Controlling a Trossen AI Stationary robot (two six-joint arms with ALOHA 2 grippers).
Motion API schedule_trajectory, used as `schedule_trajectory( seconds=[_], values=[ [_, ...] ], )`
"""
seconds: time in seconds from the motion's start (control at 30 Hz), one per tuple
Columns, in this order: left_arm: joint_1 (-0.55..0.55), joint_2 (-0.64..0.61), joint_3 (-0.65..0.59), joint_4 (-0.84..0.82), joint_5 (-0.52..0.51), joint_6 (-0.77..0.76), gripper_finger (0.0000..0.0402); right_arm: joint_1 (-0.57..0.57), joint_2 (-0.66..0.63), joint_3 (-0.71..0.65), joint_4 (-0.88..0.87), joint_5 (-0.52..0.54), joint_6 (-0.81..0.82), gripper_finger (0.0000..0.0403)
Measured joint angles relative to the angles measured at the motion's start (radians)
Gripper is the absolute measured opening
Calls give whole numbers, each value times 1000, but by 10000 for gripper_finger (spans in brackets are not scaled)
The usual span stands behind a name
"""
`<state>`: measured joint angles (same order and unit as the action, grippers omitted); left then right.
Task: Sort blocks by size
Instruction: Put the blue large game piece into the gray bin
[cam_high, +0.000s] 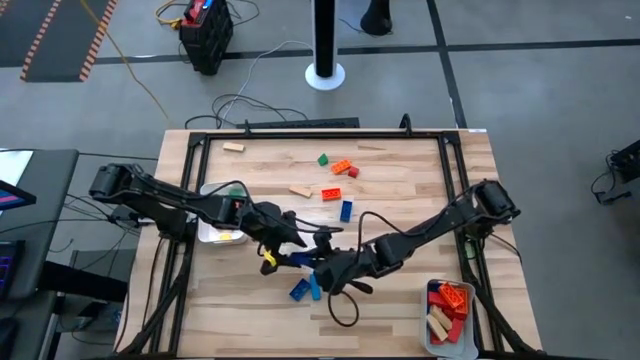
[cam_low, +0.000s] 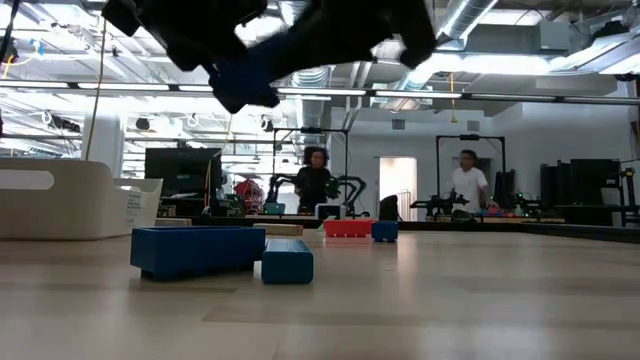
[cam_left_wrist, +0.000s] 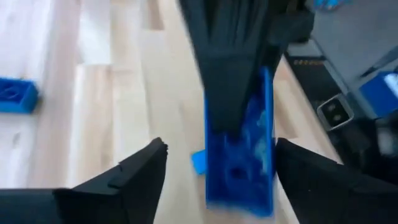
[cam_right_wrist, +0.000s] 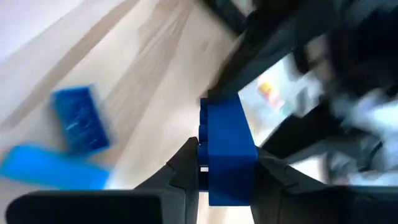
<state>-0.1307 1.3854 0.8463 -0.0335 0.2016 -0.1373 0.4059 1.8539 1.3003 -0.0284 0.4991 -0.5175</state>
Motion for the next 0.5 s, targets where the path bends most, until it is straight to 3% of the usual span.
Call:
schedule_trajectory(
  seconds=[0.1, 0.23, 0.5],
  values=[
    [-6, -17, 0, -51, -36, 22, 291, 39, -23, 0, -164, 2, 191, 125],
    [-60, -47, 0, -112, -131, 66, 292, 112, -103, 0, -425, -29, 622, 123],
    [-195, -62, 0, -145, -251, 65, 292, 241, -295, 0, -836, -314, 1507, 127]
  ],
)
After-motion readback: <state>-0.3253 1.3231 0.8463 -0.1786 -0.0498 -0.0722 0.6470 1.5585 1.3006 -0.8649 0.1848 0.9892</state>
